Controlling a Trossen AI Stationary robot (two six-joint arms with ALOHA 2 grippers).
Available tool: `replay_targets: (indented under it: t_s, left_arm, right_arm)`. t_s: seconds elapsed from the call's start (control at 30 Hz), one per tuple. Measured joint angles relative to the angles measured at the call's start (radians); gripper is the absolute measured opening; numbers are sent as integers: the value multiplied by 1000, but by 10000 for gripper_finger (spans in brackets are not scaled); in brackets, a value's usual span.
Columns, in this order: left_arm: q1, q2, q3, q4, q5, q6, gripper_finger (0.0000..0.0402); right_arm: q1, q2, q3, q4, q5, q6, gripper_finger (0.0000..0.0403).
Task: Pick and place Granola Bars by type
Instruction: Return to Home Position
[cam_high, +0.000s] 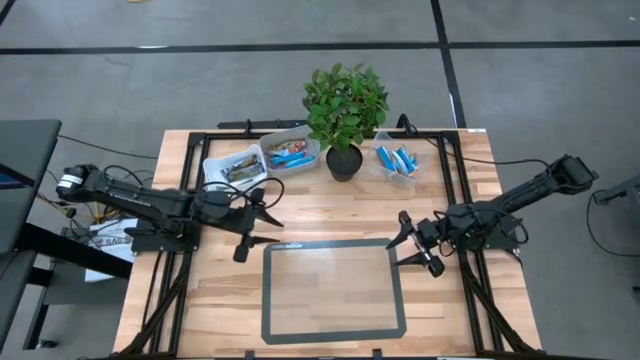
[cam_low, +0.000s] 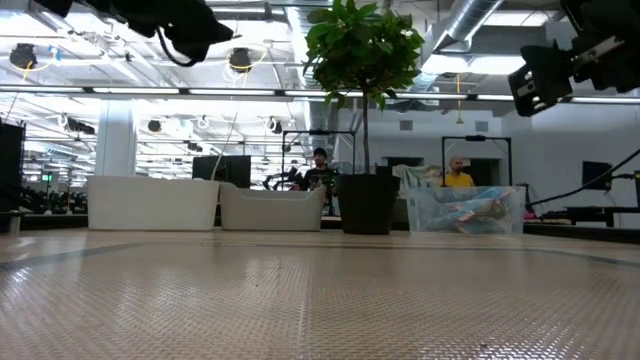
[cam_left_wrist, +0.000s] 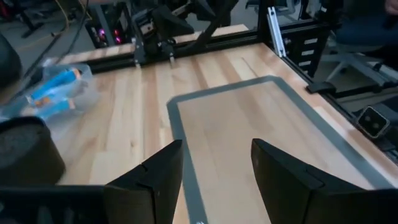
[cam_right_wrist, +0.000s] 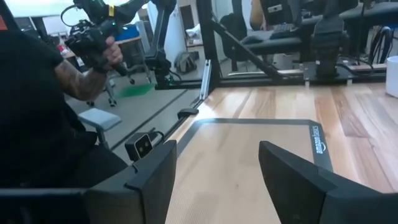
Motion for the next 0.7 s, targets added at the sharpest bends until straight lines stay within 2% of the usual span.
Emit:
replay_targets:
  t_s: [0.33, 0.43, 0.57, 0.7]
  left_arm:
    - [-1, -6, -12, -29, 41, -49, 183]
    - [-1, -6, -12, -29, 48, -50, 183]
    - [-1, -6, -12, -28, 46, -63, 183]
    - [-1, -6, -12, -19, 46, -69, 183]
  right_arm:
    - [-1, -3, -14, -59, -6, -10, 220]
    - [-1, -35, -28, -53, -48, -11, 220]
    - [-1, -88, -92, 2, -52, -14, 220]
    - [-5, -158, -91, -62, -52, -37, 221]
